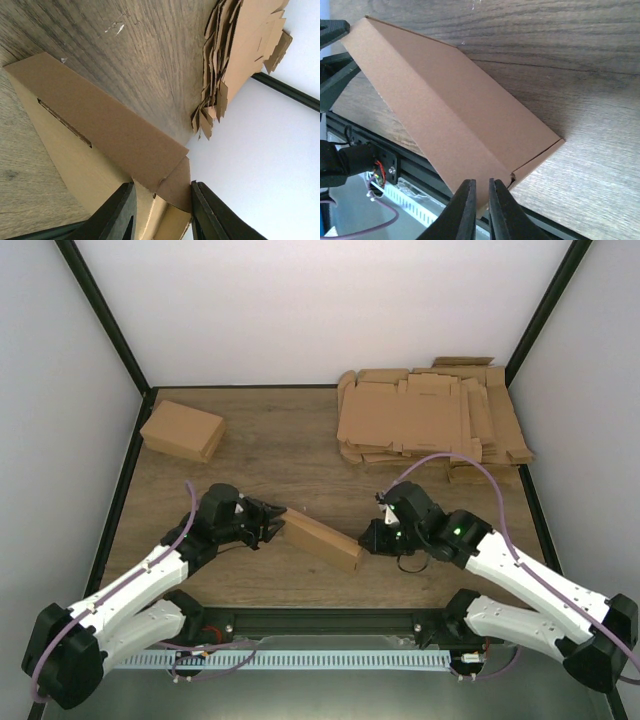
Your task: Fold the paper box
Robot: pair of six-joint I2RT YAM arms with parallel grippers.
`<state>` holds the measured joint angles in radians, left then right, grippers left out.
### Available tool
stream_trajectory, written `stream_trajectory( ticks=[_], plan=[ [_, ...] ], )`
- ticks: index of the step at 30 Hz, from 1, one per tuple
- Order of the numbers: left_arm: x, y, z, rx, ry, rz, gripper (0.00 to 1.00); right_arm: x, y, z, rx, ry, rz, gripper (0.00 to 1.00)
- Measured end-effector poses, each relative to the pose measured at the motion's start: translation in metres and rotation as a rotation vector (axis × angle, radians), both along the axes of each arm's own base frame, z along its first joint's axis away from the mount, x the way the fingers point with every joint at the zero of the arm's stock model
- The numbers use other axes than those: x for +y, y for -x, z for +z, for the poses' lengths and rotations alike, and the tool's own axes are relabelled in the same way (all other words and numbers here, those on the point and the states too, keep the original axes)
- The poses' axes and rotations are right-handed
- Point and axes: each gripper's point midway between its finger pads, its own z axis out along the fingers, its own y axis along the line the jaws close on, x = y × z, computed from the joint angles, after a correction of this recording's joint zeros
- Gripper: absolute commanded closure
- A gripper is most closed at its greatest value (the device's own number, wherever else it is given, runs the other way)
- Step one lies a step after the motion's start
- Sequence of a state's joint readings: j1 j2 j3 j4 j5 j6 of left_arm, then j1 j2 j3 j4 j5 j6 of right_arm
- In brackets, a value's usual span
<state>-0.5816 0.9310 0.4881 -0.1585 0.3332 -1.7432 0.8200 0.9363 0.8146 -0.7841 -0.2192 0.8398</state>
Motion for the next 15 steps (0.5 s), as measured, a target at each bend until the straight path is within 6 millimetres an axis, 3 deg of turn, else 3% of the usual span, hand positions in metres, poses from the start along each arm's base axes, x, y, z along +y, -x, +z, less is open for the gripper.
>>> stream_trajectory(
  ticks=[3, 7, 15],
  plan=[
    [0.0, 0.0, 0.0, -0.001, 0.0, -0.002, 0.68, 0.002, 0.003, 0.0, -0.007, -0.002, 0.043, 0.92],
    [0.0, 0.0, 0.0, -0.005, -0.004, -0.005, 0.68, 0.005, 0.006, -0.003, -0.012, 0.01, 0.098, 0.76],
    [0.001, 0.0, 0.0, -0.015, -0.016, -0.008, 0.68, 0.012, 0.003, 0.014, -0.136, 0.058, 0.241, 0.77]
  ],
)
